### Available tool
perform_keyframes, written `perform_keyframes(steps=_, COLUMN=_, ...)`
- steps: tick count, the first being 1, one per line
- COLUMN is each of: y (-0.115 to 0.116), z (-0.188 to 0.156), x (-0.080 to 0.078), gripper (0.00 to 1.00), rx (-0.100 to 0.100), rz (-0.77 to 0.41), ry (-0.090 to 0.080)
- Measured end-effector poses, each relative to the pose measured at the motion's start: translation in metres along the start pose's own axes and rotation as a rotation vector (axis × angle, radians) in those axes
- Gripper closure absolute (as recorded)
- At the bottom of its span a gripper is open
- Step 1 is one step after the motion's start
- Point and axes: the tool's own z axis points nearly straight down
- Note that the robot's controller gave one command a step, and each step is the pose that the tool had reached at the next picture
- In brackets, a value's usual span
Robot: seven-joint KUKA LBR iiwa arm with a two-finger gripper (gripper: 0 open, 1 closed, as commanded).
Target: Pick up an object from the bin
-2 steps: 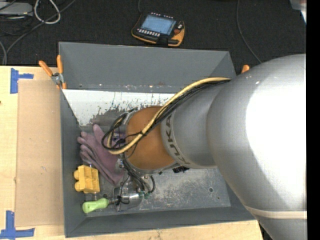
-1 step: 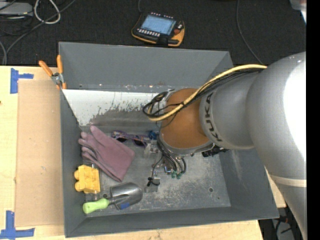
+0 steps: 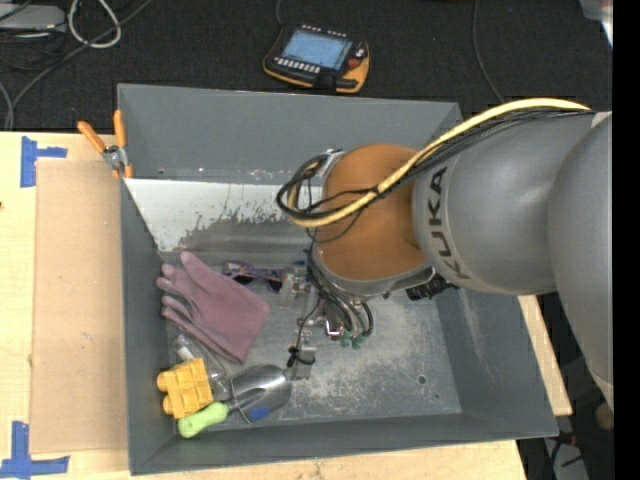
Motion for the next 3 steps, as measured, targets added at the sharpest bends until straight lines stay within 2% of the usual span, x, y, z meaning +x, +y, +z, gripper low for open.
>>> perform_keyframes(steps=1, y=-0.005, z=-0.017, x=0.010, gripper=0.00, rx=-0.007, rz=0.003, ry=-0.017)
perform_keyframes(steps=2, y=-0.001, z=-0.011, x=0.024, gripper=0.00, rx=0.000, rz=-0.134, ry=-0.002)
perform_keyframes(steps=3, y=0.025, z=0.044, x=0.021, gripper=0.00, rx=-0.002, rz=-0.115, ry=-0.012)
